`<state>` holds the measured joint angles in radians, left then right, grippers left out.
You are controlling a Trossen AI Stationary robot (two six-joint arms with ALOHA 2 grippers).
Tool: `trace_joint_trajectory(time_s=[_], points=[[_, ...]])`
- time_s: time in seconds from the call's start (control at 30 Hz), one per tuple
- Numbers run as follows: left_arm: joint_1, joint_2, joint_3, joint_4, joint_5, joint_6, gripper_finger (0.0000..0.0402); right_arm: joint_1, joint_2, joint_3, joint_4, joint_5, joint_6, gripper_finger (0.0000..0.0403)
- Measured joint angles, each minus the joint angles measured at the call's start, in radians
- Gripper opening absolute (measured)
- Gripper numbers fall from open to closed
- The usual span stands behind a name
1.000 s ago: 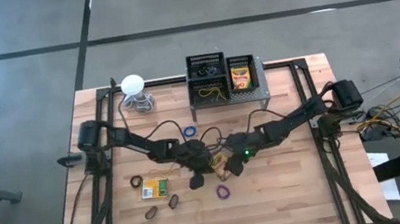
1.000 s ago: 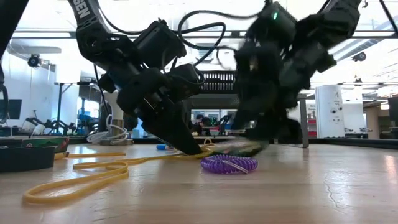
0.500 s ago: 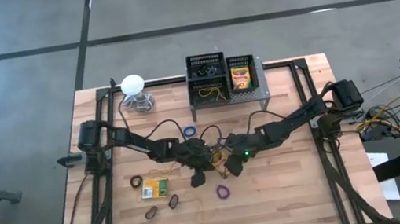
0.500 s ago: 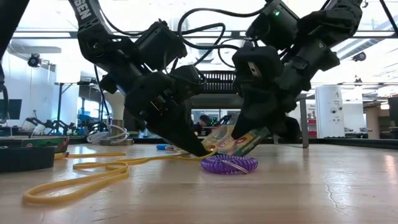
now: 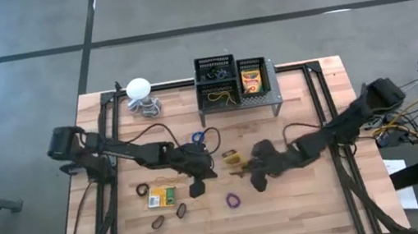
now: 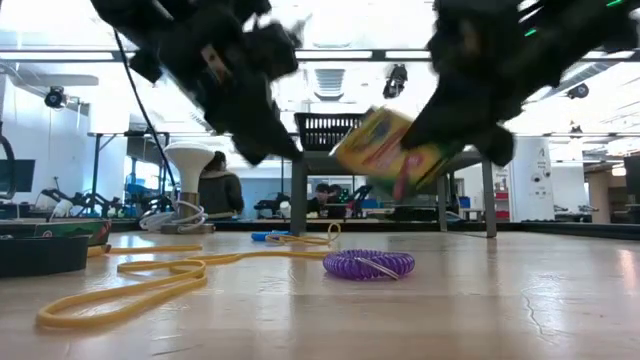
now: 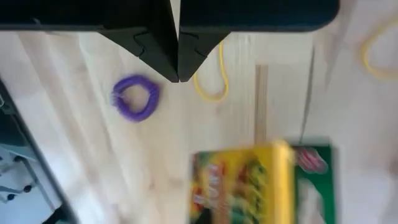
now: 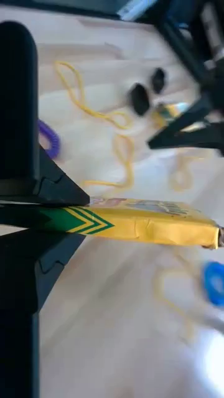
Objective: Pick & Place Office Desk Supplies
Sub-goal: Put the top yellow crayon box into the right black bin
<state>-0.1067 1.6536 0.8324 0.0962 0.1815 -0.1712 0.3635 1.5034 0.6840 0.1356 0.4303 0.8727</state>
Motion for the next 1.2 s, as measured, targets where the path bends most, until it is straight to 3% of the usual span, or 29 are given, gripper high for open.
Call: trace_joint_trajectory(time_s=[0.1, 0.23, 0.37, 0.47, 0.67, 0.8, 0.97, 1.2], points=[[-0.025, -0.021, -0.039, 0.134, -0.064, 0.037, 0.0004, 0.069, -0.059, -0.052, 0.072, 0.177, -0.061, 0.0038], [-0.031, -0.018, -0.100, 0.420, -0.108, 0.044, 0.0008, 0.138, -0.091, -0.132, 0.379, 0.340, -0.264, 0.0036], [-0.022, 0.003, -0.143, 0.714, -0.111, 0.067, 0.0036, 0.143, -0.081, -0.191, 0.734, 0.348, -0.474, 0.0039], [-0.020, 0.005, -0.144, 0.828, -0.111, 0.093, 0.0080, 0.142, -0.066, -0.207, 0.864, 0.355, -0.596, 0.0038], [-0.007, 0.006, -0.093, 0.846, -0.121, 0.081, 0.0186, 0.140, -0.067, -0.193, 0.874, 0.361, -0.667, 0.0038], [-0.007, 0.006, -0.058, 0.849, -0.134, 0.044, 0.0233, 0.140, -0.067, -0.178, 0.865, 0.351, -0.701, 0.0038], [-0.006, 0.006, -0.046, 0.817, -0.177, 0.046, 0.0229, 0.139, -0.068, -0.164, 0.866, 0.353, -0.724, 0.0038], [-0.007, 0.014, -0.044, 0.809, -0.189, 0.069, 0.0158, 0.139, -0.068, -0.164, 0.864, 0.353, -0.727, 0.0038]])
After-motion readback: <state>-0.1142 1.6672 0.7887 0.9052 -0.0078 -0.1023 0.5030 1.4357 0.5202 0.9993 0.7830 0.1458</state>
